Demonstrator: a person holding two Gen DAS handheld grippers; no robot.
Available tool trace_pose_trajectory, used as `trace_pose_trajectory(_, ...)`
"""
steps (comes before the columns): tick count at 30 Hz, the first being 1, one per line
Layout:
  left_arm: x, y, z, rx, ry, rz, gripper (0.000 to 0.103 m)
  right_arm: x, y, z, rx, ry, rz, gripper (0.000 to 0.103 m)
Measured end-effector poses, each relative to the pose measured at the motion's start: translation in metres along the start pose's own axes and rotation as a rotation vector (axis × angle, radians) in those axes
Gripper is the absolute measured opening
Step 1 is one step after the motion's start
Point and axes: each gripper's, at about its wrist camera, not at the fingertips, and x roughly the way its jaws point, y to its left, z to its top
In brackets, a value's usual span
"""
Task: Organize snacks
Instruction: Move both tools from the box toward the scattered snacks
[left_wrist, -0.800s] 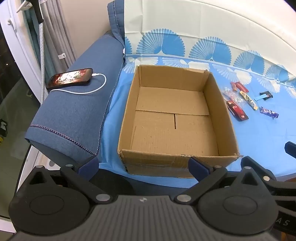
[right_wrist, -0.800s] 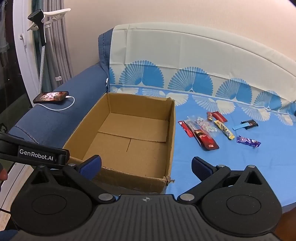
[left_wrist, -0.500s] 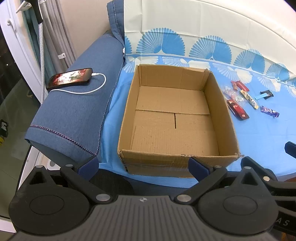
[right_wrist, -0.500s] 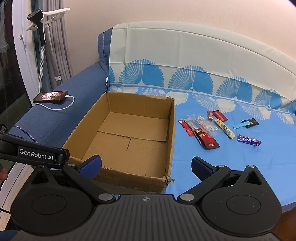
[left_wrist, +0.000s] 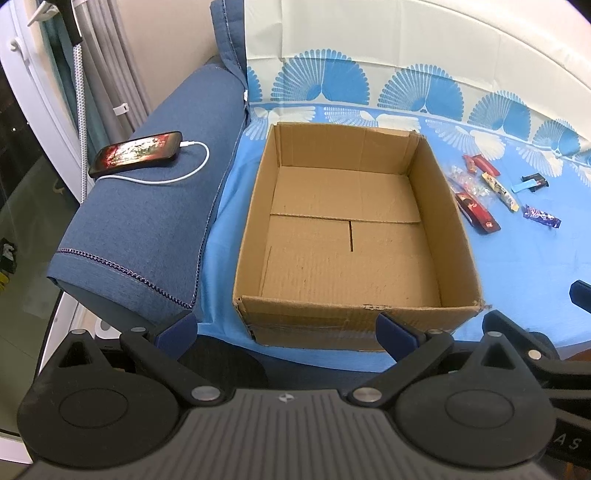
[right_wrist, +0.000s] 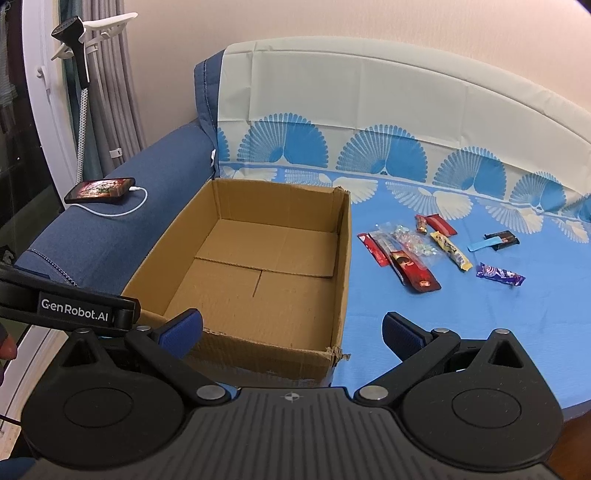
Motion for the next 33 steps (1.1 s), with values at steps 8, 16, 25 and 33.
trace_pose_trajectory(8,0.010,-0.003,0.004,0.005,0.015,0.001,0.103,0.009,-0.004,-0.001,0.009,0.007,0.003,0.103)
trace_pose_trajectory(16,0.041,-0.008,0.018,0.008,0.058,0.024,0.103,0.031,-0.015,-0.001,0.045,0.011,-0.011,0.103)
trace_pose_trajectory(25,0.104,-0.015,0.037,0.016,0.140,0.079,0.103,0.099,-0.058,0.004,0.197,0.101,-0.073,0.103)
trace_pose_trajectory(33,0.157,-0.009,0.040,0.051,0.231,0.140,0.103,0.172,-0.057,0.013,0.129,0.230,-0.025,0.103)
